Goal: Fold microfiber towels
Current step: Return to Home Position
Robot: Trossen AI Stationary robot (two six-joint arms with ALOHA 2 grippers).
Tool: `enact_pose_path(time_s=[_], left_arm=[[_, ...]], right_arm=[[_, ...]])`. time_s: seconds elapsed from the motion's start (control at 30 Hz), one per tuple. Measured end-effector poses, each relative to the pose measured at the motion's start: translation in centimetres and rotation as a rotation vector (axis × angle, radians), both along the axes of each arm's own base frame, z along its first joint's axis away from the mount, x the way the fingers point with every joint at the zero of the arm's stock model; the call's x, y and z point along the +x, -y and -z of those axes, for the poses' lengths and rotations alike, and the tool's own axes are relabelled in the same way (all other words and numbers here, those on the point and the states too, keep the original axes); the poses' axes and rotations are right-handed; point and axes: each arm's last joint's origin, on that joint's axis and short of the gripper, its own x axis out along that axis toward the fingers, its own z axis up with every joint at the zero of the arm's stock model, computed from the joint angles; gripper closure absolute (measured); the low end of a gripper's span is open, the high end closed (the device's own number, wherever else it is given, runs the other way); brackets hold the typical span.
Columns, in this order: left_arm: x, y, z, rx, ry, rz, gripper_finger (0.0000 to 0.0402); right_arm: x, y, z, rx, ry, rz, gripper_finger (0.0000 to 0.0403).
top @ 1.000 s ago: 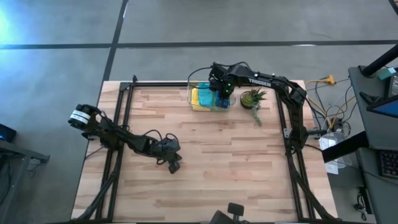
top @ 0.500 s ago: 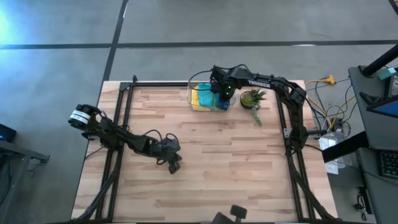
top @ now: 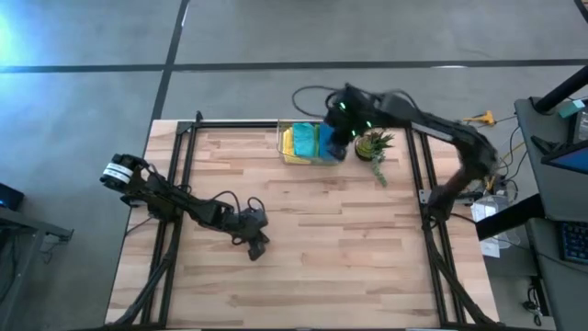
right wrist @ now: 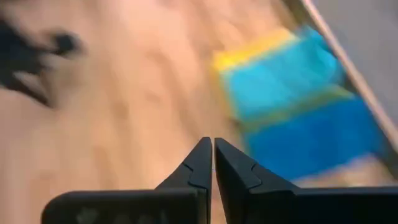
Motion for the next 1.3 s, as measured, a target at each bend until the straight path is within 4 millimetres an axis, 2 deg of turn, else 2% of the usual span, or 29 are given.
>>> enact_pose_path(time_s=[0.13,0.23,0.3,0.37,0.4,0.47,0.6,0.67,0.73,0.77,0.87,0.97,1.07,1.17,1.23,1.3], left_arm=[[1.3,0.4,-1.6,-0.043,0.154,0.009,0.0402],[2.4,0.4,-4.0,-0.057,0.341,0.017,0.0402],[2.5,-0.5,-5.1,-0.025,0.351,-0.041,0.0402],[2.1,-2.2,-5.8,0.023,0.308,-0.121,0.0402],[2.1,-3.3,-6.4,0.041,0.321,-0.158,0.0402],[2.1,-5.5,-8.9,0.067,0.448,-0.215,0.0402],[0.4,-10.4,-15.2,0.154,0.804,-0.346,0.0402],[-1.5,-12.2,-18.3,0.215,0.982,-0.407,0.0402],[-4.2,-13.3,-21.9,0.308,1.162,-0.46,0.0402],[-5.7,-13.5,-23.3,0.363,1.22,-0.481,0.0402],[-9.9,-13.2,-26.6,0.515,1.315,-0.519,0.0402],[-13.4,-12.2,-28.0,0.589,1.34,-0.544,0.0402],[-15.6,-11.5,-27.5,0.613,1.285,-0.589,0.0402],[-17.2,-11.0,-26.2,0.577,1.32,-0.628,0.0402],[-18.0,-10.7,-24.7,0.55,1.402,-0.641,0.0402],[-18.2,-10.6,-22.1,0.519,1.449,-0.661,0.0402]], right_arm=[[-0.5,-6.5,-0.6,0.007,0.262,-0.085,0.0391],[-0.3,-11.4,0.0,0.079,0.55,-0.137,0.0391],[0.0,-14.1,0.4,0.14,0.787,-0.19,0.0391],[0.1,-15.6,0.6,0.209,1.015,-0.208,0.0391],[0.1,-15.8,0.5,0.245,1.121,-0.191,0.0391],[0.1,-15.0,0.5,0.31,1.249,-0.143,0.0391],[-0.2,-12.0,-0.1,0.291,1.296,-0.127,0.0391],[-1.2,-10.7,-2.3,0.251,1.367,-0.169,0.0391],[-3.1,-9.9,-5.2,0.159,1.46,-0.186,0.0391],[-4.4,-9.6,-6.7,0.091,1.502,-0.184,0.0391],[-8.9,-8.7,-10.1,-0.122,1.468,-0.128,0.0393],[-14.3,-9.0,-11.9,-0.327,1.374,0.003,0.0394],[-19.7,-10.5,-12.8,-0.43,1.486,0.125,0.0394],[-22.8,-11.7,-11.4,-0.38,1.667,0.191,0.0394],[-23.6,-12.0,-9.2,-0.316,1.641,0.231,0.0394],[-24.5,-12.3,-6.8,-0.293,1.621,0.303,0.0394]])
